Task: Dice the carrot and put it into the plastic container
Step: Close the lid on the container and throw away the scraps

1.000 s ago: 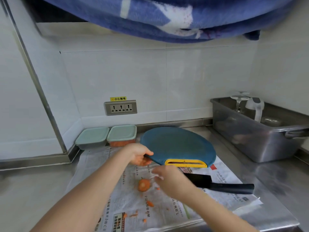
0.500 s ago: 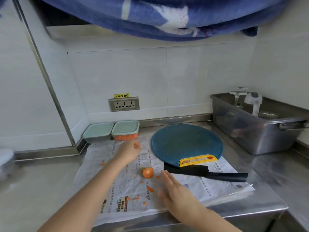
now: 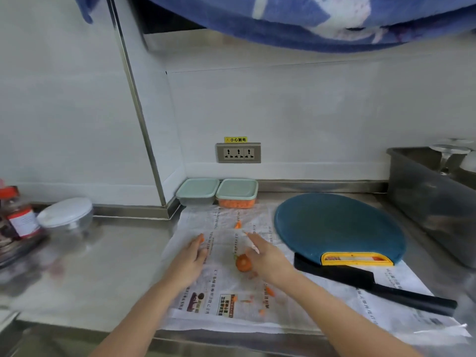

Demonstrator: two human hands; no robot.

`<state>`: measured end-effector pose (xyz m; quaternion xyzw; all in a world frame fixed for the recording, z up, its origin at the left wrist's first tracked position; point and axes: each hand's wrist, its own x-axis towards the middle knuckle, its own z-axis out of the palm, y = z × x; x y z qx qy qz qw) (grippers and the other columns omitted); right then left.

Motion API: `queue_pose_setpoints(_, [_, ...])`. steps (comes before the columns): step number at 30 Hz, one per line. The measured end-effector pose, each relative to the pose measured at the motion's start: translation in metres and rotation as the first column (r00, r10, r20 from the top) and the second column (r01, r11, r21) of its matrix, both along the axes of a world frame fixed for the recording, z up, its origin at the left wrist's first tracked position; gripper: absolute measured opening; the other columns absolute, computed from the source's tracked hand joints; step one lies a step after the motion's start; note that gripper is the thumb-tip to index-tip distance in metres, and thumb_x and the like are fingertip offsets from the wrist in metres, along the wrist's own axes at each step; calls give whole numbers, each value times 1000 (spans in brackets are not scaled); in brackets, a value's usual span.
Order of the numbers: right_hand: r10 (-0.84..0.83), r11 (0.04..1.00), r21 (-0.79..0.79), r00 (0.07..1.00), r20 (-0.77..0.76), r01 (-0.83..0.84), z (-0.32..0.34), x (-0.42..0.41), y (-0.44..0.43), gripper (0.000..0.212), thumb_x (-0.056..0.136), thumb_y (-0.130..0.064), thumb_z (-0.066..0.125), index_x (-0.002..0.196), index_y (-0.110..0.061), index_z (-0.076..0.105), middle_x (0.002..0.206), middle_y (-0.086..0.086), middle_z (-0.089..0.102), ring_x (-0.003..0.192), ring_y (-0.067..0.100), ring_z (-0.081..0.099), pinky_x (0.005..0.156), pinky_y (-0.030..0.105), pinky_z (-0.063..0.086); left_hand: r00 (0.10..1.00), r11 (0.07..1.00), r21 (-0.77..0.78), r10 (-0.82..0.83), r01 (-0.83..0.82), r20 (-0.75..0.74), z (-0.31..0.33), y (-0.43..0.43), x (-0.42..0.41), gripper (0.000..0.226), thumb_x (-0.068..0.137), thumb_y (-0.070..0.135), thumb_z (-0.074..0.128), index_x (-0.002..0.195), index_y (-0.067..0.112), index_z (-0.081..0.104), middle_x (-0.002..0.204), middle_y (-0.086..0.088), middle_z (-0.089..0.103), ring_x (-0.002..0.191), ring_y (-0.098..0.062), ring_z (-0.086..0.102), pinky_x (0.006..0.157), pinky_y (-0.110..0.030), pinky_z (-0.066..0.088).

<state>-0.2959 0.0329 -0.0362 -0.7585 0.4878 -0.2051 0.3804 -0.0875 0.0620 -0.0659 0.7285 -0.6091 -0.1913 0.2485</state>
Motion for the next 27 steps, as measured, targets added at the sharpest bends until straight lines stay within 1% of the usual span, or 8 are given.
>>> queue_pose_setpoints(3, [32, 999, -28, 995, -91, -34, 5, 4, -45, 52, 103, -22, 38, 151, -17, 21, 154, 8, 30, 138, 22, 34, 109, 24, 24, 993, 994, -93, 47, -58, -109, -6, 0, 2, 49, 103, 30, 33, 150, 20, 24, 152, 6, 31, 140, -14, 31, 111, -26, 24])
queue_pose_setpoints(6, [77, 995, -47, 973, -219, -90, 4, 17, -80, 51, 104, -22, 35, 150, -6, 20, 155, 11, 26, 141, 24, 28, 109, 23, 20, 961, 978, -151, 99, -141, -257, -11, 1, 11, 49, 101, 36, 35, 148, 26, 29, 143, 19, 31, 136, -8, 31, 110, -25, 22])
queue_pose_setpoints(12, [182, 966, -121, 934, -308, -228, -11, 54, -105, 53, 105, -26, 30, 151, -3, 17, 158, 12, 17, 145, 22, 18, 111, 21, 8, 835, 950, -170, 136, -263, -533, -16, -3, 28, 44, 101, 28, 41, 145, 31, 34, 150, 10, 35, 140, -9, 30, 118, -38, 20])
queue_pose_setpoints(16, [392, 911, -44, 895, -211, -409, -11, 81, -97, 50, 104, -35, 34, 151, -21, 26, 158, -2, 22, 145, 13, 19, 116, 25, 7, 826, 942, -179, 145, -284, -545, -17, -5, 31, 46, 102, 27, 39, 146, 32, 31, 152, 9, 32, 140, -9, 28, 118, -39, 20])
queue_pose_setpoints(20, [523, 833, -91, 831, -189, -545, -8, 96, -81, 36, 101, -23, 46, 136, -21, 53, 144, -6, 48, 132, 8, 41, 114, 24, 24, 835, 938, -214, 122, -274, -536, -17, -4, 29, 46, 102, 21, 38, 147, 28, 30, 152, 7, 30, 139, -6, 26, 118, -33, 19])
queue_pose_setpoints(23, [504, 856, -84, 860, -80, -510, -3, 85, -75, 23, 93, -30, 60, 108, -19, 73, 111, -4, 71, 100, 10, 65, 98, 28, 46, 857, 936, -218, 139, -278, -496, -20, -4, 30, 45, 102, 21, 38, 146, 27, 33, 154, 7, 30, 141, -9, 26, 119, -36, 19])
queue_pose_setpoints(25, [469, 883, 3, 882, 49, -470, 6, 69, -67, 22, 91, -30, 63, 89, -13, 77, 85, -3, 75, 77, 10, 67, 83, 22, 49, 874, 938, -205, 160, -279, -458, -21, -4, 31, 44, 102, 22, 38, 145, 31, 35, 154, 8, 30, 141, -10, 27, 118, -38, 21])
queue_pose_setpoints(27, [491, 867, 56, 868, 74, -495, 11, 51, -61, 28, 92, -31, 61, 84, -10, 78, 77, -1, 73, 70, 5, 62, 82, 17, 47, 925, 950, -189, 175, -248, -338, -22, -4, 30, 44, 102, 29, 37, 145, 36, 34, 151, 11, 33, 138, -13, 34, 115, -38, 27])
